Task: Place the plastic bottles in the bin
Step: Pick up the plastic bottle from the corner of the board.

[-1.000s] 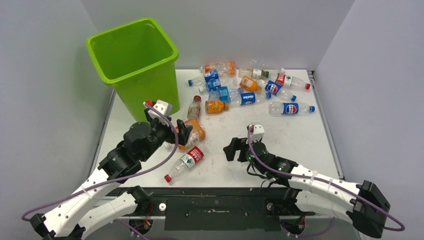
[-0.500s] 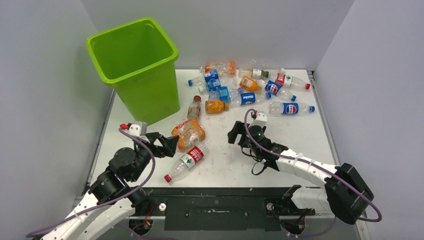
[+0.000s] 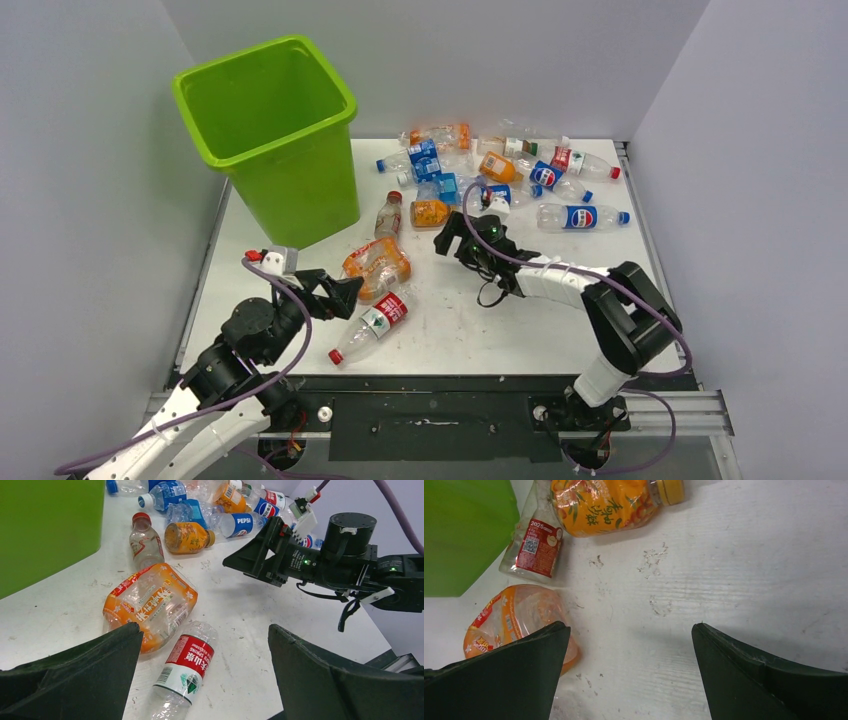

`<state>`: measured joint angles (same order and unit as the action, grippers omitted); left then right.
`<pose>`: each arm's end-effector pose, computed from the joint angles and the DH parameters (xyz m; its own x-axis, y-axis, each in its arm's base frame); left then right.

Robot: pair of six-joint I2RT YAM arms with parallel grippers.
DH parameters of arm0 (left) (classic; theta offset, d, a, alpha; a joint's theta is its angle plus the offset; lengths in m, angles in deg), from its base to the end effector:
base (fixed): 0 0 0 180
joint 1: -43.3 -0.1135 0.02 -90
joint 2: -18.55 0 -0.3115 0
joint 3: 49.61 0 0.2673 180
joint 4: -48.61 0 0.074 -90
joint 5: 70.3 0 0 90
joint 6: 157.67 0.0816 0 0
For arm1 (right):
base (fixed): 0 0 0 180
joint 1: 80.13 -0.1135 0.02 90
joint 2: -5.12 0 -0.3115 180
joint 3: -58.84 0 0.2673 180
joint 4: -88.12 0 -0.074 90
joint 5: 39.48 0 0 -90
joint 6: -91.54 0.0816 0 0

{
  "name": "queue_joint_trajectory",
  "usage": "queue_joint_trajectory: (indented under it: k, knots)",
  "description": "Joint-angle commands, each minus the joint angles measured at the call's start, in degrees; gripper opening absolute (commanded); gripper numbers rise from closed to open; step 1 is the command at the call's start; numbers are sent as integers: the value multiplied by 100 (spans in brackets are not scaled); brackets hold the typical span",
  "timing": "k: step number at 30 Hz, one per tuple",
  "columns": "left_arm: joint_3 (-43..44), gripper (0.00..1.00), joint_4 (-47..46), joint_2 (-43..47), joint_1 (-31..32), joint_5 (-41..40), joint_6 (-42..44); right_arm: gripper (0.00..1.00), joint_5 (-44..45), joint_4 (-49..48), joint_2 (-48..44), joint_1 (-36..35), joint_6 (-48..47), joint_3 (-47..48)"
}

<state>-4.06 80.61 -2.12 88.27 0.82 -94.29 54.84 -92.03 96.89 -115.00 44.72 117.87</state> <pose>0.1043 -0.0669 0.3172 -0.2762 -0.3233 -0.9051 0.3555 0.8406 -0.4088 0.3197 0.2153 0.1966 -0.6767 0.3601 -0.6422 -0.0753 0.8338 0.5470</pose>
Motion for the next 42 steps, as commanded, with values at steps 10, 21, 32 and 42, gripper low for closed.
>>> queue_joint_trajectory:
  k: [10,21,32,42]
  knots:
    - [143,96,-125,-280,25,-169,-220,93,-478,176,-656,-1403,-72,-116]
    - [-320,96,339,-507,35,-459,-1498,94,-574,-202,-278,-1870,1328,-500]
    - [-1048,91,232,-100,38,-164,-2177,98,-787,-913,496,-1904,2294,-536]
    - [-1256,89,113,-148,46,58,-2287,71,-906,-1662,831,-1922,2699,-805]
